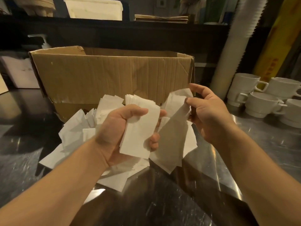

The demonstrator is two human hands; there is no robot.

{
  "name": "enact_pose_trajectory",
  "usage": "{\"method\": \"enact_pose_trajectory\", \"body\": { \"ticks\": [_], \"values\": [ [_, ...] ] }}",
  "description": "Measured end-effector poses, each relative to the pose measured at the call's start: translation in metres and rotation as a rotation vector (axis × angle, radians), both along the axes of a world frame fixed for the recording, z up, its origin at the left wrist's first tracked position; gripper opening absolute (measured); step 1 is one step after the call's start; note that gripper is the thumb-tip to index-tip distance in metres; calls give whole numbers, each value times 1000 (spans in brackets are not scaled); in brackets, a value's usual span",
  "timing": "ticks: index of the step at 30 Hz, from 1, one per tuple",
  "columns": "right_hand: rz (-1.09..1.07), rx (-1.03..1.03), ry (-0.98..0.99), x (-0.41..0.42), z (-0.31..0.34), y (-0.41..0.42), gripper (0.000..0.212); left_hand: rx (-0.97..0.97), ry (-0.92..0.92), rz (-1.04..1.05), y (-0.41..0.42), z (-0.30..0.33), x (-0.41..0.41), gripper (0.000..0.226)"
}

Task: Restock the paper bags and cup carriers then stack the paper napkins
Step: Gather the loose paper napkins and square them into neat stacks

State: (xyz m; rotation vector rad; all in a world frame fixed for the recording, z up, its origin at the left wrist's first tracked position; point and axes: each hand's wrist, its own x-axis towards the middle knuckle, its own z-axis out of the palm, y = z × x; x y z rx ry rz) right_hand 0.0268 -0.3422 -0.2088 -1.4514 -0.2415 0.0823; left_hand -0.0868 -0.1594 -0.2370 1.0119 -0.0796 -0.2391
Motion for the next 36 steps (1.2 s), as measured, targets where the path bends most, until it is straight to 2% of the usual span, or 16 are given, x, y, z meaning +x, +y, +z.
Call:
{"method": "enact_pose_trajectory", "body": {
  "ticks": [4, 7, 8, 10, 13, 15, 18, 21, 23, 25, 29, 33, 36],
  "values": [
    [57, 141, -39, -6, 0, 2, 36, 142, -17, -40, -3, 0, -1, 74],
    [163, 246, -84, -6, -1, 1, 35, 133, 40, 16, -3, -1, 0, 83],
    [212, 275, -97, -6, -2, 0, 34, 119, 38, 30, -4, 0, 0, 77],
    [343, 370, -105, -4, -1, -5, 35, 76, 6, 51, -8, 2, -2, 48],
    [438, 496, -144, -4, 0, -10, 30, 6, 19, 90, -12, 5, -2, 40],
    [288, 381, -201, -3, -1, -10, 34, -25, 47, 108, -12, 5, -2, 34],
    [-4, -69, -277, -2, 0, -6, 35, -13, 62, 129, -10, 4, -1, 39],
    [104, -347, -151, -2, 1, -3, 30, 63, 51, 161, -6, 2, 0, 74],
    [213, -559, -128, 0, 0, -3, 36, 82, 49, 160, -6, 3, -1, 76],
    [262, -678, -118, 1, 0, -4, 35, 95, 32, 160, -9, 4, -2, 71],
    [334, -682, -45, 1, 2, -7, 25, 131, -6, 197, -13, 9, -7, 43],
    [325, -543, -67, 1, 1, -9, 12, 140, -7, 195, -12, 8, -5, 47],
    [326, -360, -96, 2, 4, -13, 12, -7, 27, 192, -8, 5, 0, 55]
  ]
}}
